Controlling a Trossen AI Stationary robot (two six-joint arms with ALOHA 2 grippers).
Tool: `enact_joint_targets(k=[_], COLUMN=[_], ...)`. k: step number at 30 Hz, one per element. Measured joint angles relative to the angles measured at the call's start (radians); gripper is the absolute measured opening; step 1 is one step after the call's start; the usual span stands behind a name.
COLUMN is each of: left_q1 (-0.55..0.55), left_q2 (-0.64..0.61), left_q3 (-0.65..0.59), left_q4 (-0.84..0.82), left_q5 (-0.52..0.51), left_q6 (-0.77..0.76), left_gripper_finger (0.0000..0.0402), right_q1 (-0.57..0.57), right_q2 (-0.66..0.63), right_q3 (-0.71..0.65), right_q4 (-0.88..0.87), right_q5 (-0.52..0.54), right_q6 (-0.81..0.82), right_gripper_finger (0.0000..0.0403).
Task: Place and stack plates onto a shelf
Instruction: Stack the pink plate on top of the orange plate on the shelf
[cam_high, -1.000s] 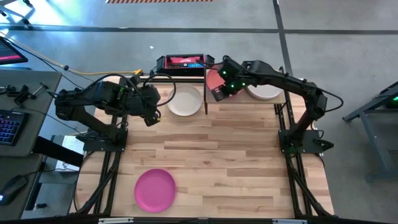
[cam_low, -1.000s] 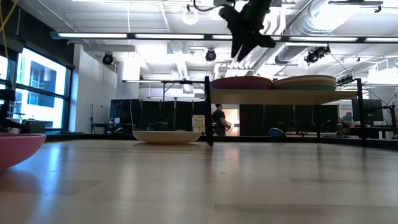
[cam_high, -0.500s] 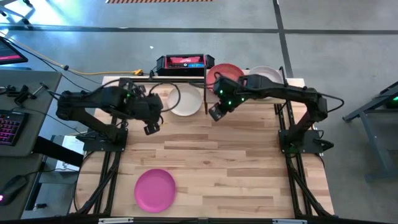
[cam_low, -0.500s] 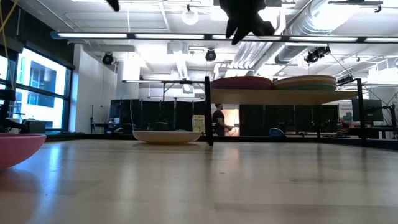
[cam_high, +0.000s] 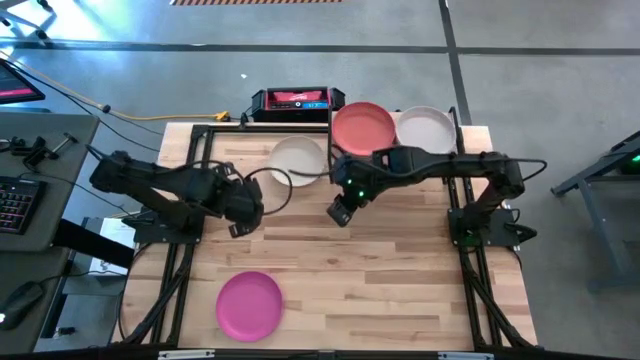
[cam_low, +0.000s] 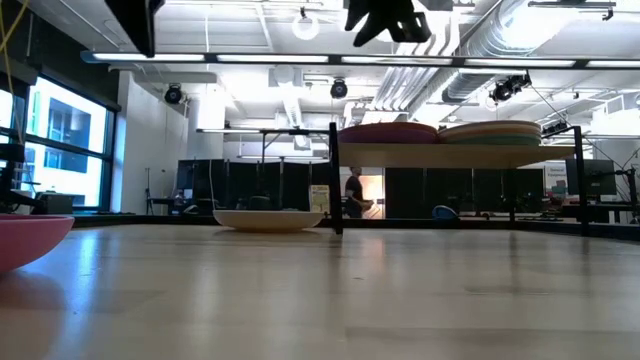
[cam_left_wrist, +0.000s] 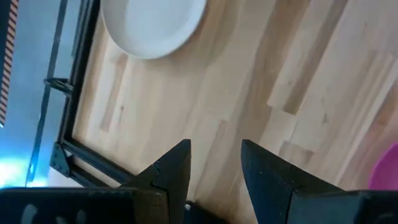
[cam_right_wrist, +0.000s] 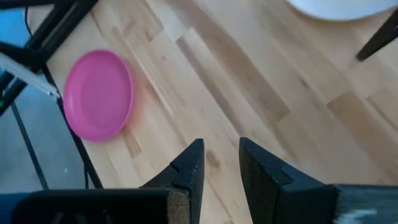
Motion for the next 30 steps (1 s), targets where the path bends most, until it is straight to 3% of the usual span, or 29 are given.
enact_joint_targets(k=[13,17,30], left_q1=[-0.188,-0.266,-0.483], left_q2=[-0.001,-0.001,0.000], left_q3=[-0.126,-0.187,-0.420], left_q4=[0.034,0.108,0.488], left_q5=[0.159,0.215,0.216], left_q6=[-0.235,-0.237,-0.270], left_gripper_finger=[0.0131,0.0131,0.0131], right_q1=[0.084,0.107,0.228], right_q2=[0.047,0.049,0.058], right_q3=[0.000,0.000,0.000], right_q4=[0.016,0.015,0.015], right_q5=[-0.005,-0.005,0.051], right_q6=[-0.002,-0.002,-0.001], right_gripper_finger=[0.0080,0.0080,0.0080])
